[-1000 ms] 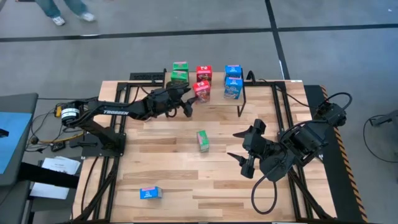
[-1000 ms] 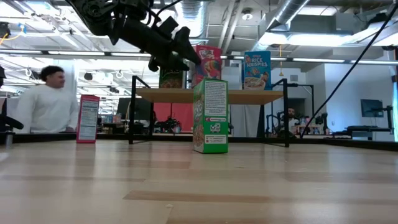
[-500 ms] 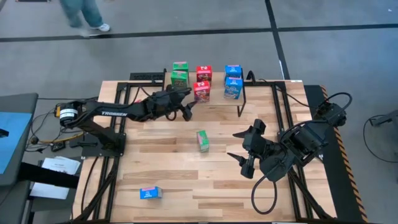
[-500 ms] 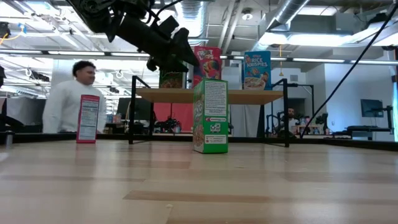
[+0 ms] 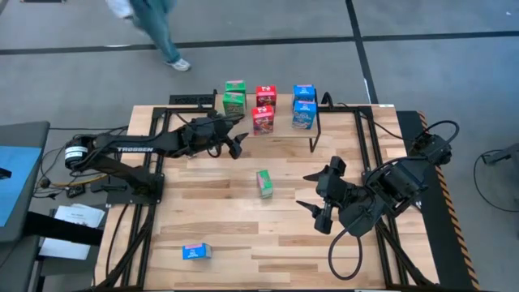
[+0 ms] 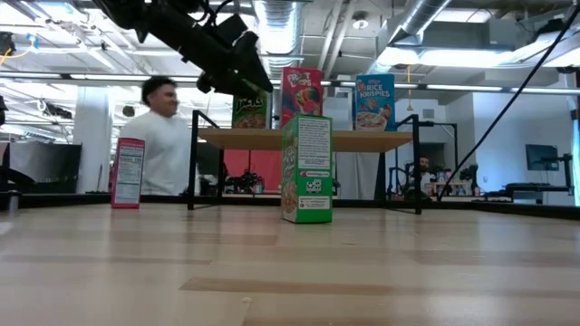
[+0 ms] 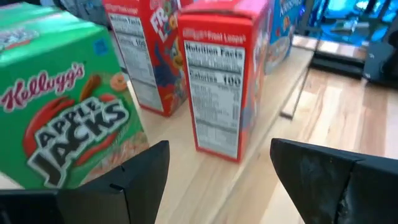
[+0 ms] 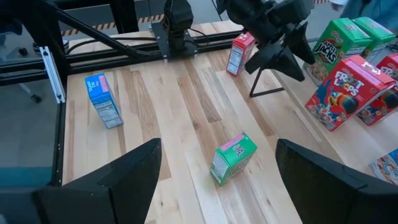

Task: Stack cereal on shelf
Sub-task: Put the bottom red cereal box on the shelf aligned with the other red cereal box

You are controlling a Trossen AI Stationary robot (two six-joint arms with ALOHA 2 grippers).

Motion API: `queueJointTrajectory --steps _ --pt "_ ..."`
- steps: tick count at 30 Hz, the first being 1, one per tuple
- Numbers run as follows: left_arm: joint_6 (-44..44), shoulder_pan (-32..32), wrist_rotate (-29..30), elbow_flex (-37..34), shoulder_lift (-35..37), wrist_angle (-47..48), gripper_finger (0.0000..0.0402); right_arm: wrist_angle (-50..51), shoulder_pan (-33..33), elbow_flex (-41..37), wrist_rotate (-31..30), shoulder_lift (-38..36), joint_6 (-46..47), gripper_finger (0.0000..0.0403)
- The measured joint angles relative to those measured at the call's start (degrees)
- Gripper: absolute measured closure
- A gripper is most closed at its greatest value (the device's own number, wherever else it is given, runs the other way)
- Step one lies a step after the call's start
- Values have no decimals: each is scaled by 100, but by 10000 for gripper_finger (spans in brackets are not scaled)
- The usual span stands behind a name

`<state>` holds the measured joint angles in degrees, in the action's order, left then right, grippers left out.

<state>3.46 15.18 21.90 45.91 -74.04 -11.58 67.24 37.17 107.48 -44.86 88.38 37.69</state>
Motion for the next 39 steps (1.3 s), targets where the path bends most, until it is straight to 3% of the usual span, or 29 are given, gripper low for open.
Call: queueJointTrajectory --steps 9,17,27,39 --pt "-79 31 -20 0 176 164 132 2 0 0 0 0 -17 63" --pt "367 17 796 -10 -134 2 132 0 0 0 4 0 -17 63" --pt "763 -161 1224 -2 -802 -726 132 2 0 0 58 -2 -17 63" --pt "779 -195 1348 -2 -958 -1273 132 3 -2 0 131 -2 -17 63"
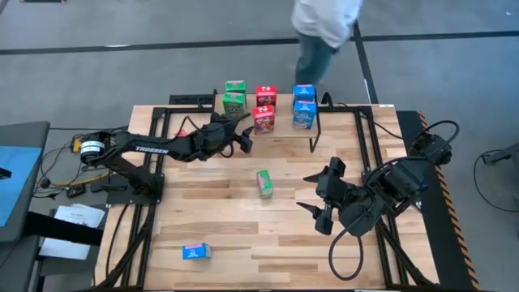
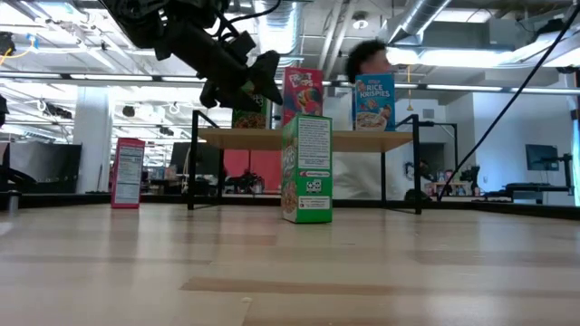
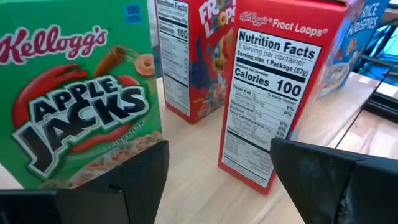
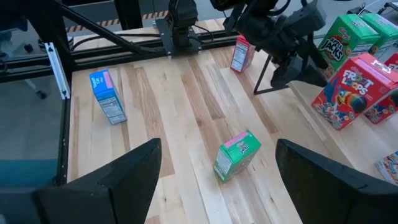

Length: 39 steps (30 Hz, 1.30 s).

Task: Stack cereal on shelf
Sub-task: Put the bottom red cereal box on the shelf aligned with the other red cereal box

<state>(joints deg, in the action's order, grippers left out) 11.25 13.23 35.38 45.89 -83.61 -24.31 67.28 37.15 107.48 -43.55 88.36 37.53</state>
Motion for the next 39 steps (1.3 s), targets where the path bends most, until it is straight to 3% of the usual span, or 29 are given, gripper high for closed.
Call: queueJointTrajectory --steps 29,39 --pt "529 237 -185 0 0 -328 132 0 0 0 0 2 -47 63" --pt "65 90 -306 2 154 -293 132 3 0 0 2 4 -47 63"
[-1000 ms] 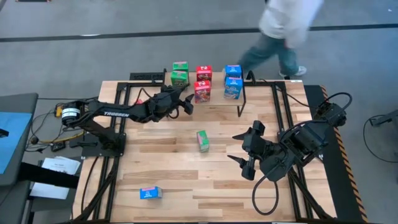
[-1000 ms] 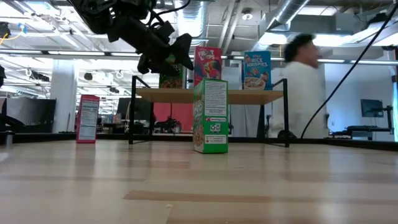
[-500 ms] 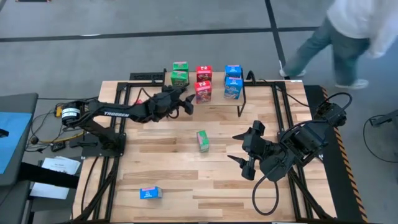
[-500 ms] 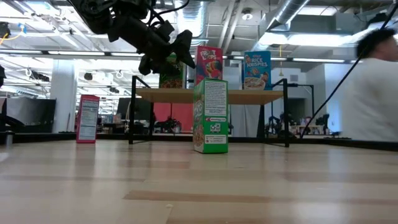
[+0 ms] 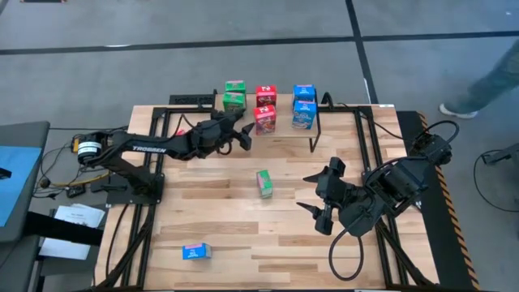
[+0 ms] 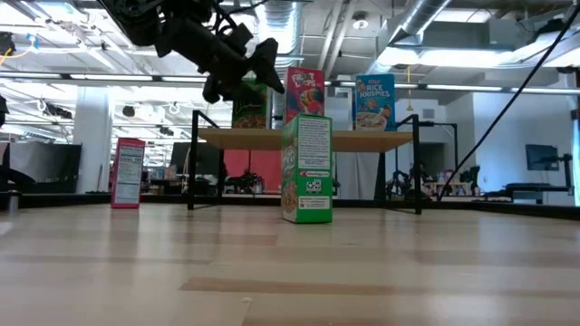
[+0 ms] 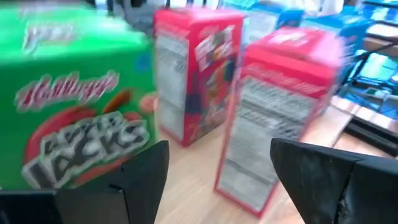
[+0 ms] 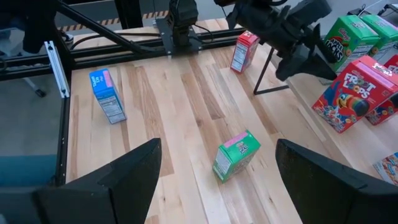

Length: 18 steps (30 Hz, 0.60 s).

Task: Stack cereal on shelf
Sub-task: Put the bottom red cereal box on the shelf aligned with the other red cereal box

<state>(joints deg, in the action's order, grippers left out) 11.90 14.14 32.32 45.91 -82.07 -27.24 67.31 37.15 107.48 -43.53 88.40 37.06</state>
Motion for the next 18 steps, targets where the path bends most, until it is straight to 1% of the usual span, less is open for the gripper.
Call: queueJointTrajectory --steps 6,11,14,18 --pt "-182 -325 60 9 111 31 132 -2 2 0 16 0 0 63" --pt "-313 -520 270 0 134 71 132 -2 0 0 19 0 0 63" --pt "-221 -496 276 0 105 66 132 0 0 0 20 0 0 63" --pt "7 -368 246 2 -155 -123 132 -7 0 0 18 0 0 63"
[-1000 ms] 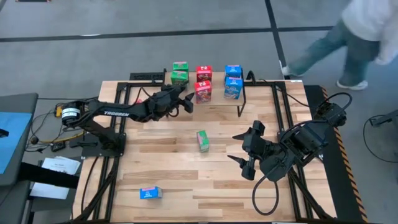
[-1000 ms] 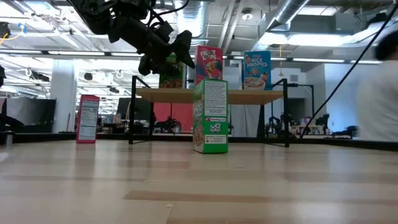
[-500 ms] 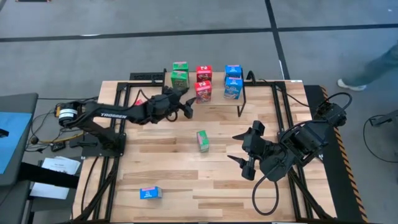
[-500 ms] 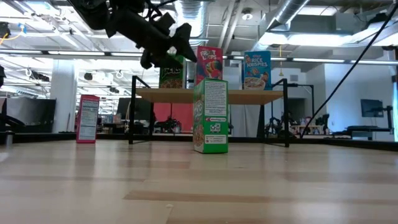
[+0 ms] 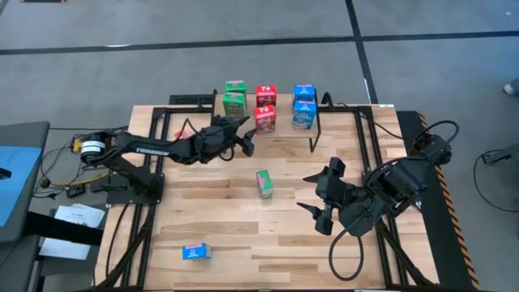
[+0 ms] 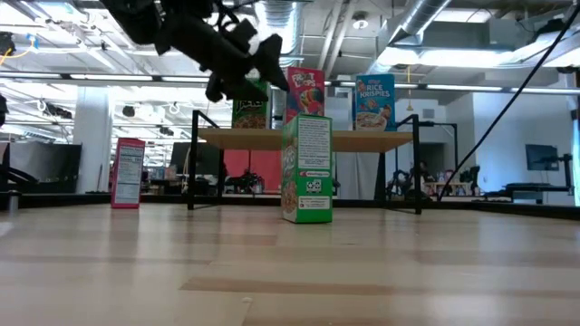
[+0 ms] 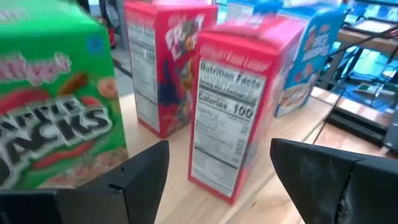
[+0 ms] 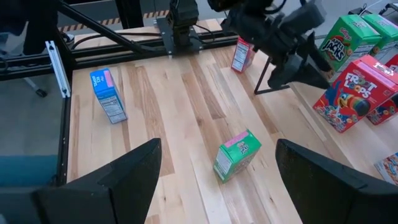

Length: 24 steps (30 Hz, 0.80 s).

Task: Stack cereal on shelf
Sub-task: Put the bottom red cereal box on the shelf aligned with the other red cereal box

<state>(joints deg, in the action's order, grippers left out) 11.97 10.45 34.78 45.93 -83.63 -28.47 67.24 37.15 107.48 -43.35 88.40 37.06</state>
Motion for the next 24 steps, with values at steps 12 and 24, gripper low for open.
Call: queueJointTrajectory --steps 12,24 --pt "63 51 418 -2 -543 -519 132 4 1 0 1 0 0 63" --pt "-30 95 517 -2 -556 -597 132 4 2 0 0 0 0 63"
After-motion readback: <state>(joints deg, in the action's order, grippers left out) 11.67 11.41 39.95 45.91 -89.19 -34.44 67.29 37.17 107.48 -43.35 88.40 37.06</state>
